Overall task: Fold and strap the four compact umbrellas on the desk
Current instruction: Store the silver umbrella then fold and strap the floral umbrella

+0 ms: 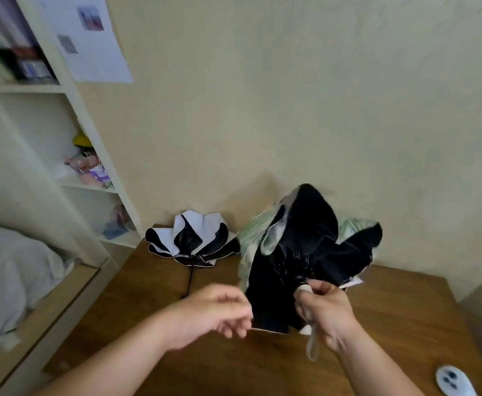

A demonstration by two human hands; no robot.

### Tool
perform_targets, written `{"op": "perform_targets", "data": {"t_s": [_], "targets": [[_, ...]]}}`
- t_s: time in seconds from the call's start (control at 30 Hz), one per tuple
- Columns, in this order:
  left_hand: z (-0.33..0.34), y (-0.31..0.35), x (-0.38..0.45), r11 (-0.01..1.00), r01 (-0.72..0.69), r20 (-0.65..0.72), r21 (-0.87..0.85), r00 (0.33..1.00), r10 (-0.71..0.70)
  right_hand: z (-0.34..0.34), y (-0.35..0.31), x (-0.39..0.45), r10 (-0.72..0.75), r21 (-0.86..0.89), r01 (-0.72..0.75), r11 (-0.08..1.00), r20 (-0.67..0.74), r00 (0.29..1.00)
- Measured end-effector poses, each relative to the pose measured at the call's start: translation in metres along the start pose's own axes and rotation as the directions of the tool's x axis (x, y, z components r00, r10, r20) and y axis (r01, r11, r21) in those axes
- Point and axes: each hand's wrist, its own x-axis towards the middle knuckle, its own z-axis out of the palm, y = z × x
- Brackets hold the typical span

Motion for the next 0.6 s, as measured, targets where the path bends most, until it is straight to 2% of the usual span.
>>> {"op": "perform_targets", "data": {"t_s": [0.07,0.1,0.17,0.3,0.4,0.47,0.53,0.6], "targets": [[-0.022,0.014,0.002,0.992,-0.123,-0.199,0.013,0.972,0.123,-0.004,0.004,-0.007,-0.083,-0.067,0.083,0.994,0.001,0.997],[-0.033,0.019,0.005,0.986,-0.163,-0.329,0.012,0.931,0.158,-0.004,0.004,-0.012,-0.108,-0.074,0.109,0.991,0.018,0.994],[-0.058,0.019,0.019,0.983,-0.180,-0.486,-0.031,0.862,0.143,-0.001,0.005,-0.022,-0.140,-0.043,0.142,0.989,0.053,0.989],[-0.093,-0.015,0.044,0.994,-0.082,-0.458,-0.070,0.888,0.041,0.010,0.000,-0.038,-0.128,0.172,0.101,0.980,0.153,0.980],[-0.108,-0.052,0.053,0.994,-0.083,-0.559,-0.064,0.828,0.033,0.012,-0.011,-0.047,-0.034,0.315,-0.050,0.948,0.258,0.966],[-0.116,-0.075,0.053,0.999,-0.001,-0.596,-0.050,0.802,-0.029,0.011,-0.018,-0.049,0.028,0.364,-0.137,0.921,0.290,0.957],[-0.119,-0.093,0.048,0.981,0.051,-0.514,-0.187,0.846,-0.142,0.012,-0.022,-0.048,0.062,0.388,-0.181,0.904,0.299,0.952],[-0.121,-0.102,0.042,0.904,0.022,-0.384,-0.427,0.901,-0.204,0.012,-0.022,-0.046,0.074,0.406,-0.192,0.893,0.288,0.955]]}}
